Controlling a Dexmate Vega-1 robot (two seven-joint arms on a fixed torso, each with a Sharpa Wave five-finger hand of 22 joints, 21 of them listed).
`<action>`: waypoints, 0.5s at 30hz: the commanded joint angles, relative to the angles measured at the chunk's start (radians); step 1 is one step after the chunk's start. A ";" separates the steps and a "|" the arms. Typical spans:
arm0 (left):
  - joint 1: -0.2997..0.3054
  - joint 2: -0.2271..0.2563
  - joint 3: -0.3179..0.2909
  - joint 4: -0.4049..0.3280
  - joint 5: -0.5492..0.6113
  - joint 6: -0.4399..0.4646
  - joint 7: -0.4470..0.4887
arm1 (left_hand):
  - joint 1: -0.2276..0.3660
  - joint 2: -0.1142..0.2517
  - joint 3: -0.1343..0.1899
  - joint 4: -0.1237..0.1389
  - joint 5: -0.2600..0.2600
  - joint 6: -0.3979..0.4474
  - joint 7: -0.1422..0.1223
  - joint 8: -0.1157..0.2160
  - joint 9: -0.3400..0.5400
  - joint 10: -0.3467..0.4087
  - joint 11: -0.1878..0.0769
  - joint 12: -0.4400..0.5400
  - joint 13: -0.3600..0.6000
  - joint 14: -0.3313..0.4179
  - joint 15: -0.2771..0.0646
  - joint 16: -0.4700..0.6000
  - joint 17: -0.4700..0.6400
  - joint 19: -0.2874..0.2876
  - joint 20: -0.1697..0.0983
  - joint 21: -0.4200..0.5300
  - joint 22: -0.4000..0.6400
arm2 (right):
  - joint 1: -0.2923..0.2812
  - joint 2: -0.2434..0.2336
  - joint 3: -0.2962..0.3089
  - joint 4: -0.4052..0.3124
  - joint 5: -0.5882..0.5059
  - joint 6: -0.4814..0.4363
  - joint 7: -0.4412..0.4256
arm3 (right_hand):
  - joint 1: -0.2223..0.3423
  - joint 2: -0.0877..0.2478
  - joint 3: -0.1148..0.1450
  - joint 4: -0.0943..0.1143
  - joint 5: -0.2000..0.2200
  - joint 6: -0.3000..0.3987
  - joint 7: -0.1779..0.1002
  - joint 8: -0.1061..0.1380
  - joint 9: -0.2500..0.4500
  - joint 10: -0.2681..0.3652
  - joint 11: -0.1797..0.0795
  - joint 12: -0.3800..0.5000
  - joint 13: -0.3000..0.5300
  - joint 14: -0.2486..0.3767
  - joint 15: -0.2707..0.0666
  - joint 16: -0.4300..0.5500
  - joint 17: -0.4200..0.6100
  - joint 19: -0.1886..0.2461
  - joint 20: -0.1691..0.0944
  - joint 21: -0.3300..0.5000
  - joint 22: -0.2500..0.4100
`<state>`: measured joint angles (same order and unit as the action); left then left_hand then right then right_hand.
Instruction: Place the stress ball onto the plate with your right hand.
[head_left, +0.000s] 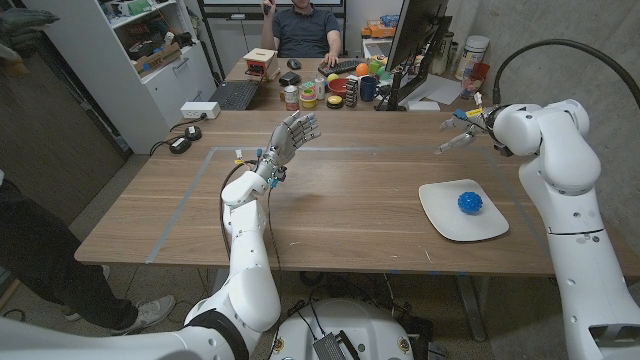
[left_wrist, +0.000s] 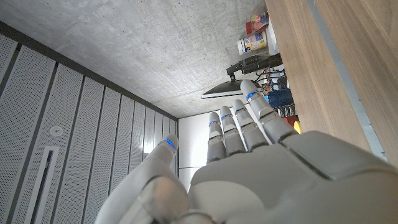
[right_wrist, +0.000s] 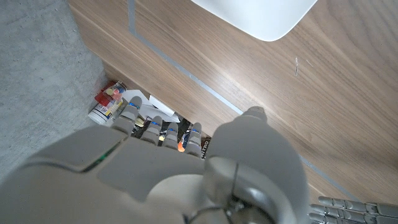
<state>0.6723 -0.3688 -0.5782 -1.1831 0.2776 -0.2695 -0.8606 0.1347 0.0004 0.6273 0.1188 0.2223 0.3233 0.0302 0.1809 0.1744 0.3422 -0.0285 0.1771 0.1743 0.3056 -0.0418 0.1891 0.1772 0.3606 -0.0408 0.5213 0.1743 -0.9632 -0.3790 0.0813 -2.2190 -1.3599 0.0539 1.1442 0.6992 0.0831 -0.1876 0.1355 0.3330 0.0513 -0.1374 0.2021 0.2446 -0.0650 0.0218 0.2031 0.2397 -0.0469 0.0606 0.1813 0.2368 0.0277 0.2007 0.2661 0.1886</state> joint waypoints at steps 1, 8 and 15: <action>0.008 -0.005 0.002 -0.019 -0.007 0.006 -0.006 | -0.007 0.001 -0.002 -0.002 0.006 0.011 0.001 0.007 0.004 0.004 0.004 0.005 0.004 -0.002 -0.018 0.002 0.002 0.010 -0.003 -0.001 0.005 | -0.025 0.022 0.035 -0.044 0.003 0.014 -0.061 | -0.008 0.002 -0.007 0.000 0.002 -0.004 -0.003 -0.002 0.005 -0.015 0.001 0.001 0.003 -0.002 0.001 0.007 0.001 0.003 0.011 -0.001 0.001; 0.009 -0.004 0.002 -0.026 -0.012 0.006 -0.011 | -0.007 0.001 -0.003 -0.002 0.006 0.012 0.002 0.008 0.004 0.004 0.005 0.005 0.004 -0.002 -0.018 0.002 0.002 0.010 -0.003 -0.003 0.005 | -0.034 0.034 0.050 -0.060 0.007 0.018 -0.095 | -0.013 0.002 -0.010 0.001 0.001 -0.013 -0.005 -0.002 0.006 -0.019 0.000 0.003 0.004 -0.004 0.004 0.008 0.001 0.009 0.013 -0.001 0.001; 0.005 -0.001 -0.001 -0.023 -0.019 0.004 -0.013 | -0.007 0.001 -0.003 -0.002 0.006 0.013 0.003 0.008 0.004 0.003 0.003 0.004 0.004 -0.002 -0.018 0.002 0.002 0.011 -0.003 -0.003 0.005 | -0.036 0.047 0.052 -0.071 -0.011 0.016 -0.125 | -0.047 0.007 -0.029 0.007 -0.004 -0.079 -0.008 -0.005 0.010 -0.086 0.019 -0.002 0.008 -0.069 0.039 0.001 0.001 -0.048 0.017 -0.037 -0.001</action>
<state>0.6786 -0.3718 -0.5774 -1.2026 0.2674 -0.2653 -0.8687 0.1347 0.0004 0.6273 0.1188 0.2223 0.3288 0.0358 0.1856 0.1745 0.3422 -0.0285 0.1771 0.1743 0.3056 -0.0418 0.1890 0.1772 0.3605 -0.0408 0.5214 0.1743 -0.9898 -0.3507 0.1205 -2.2684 -1.3563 0.0681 1.0744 0.6645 0.0889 -0.2062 0.1415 0.3330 -0.0051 -0.1431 0.2021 0.2488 -0.1246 0.0338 0.2032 0.2443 -0.0891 0.0911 0.1818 0.2370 0.0014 0.2155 0.2395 0.1859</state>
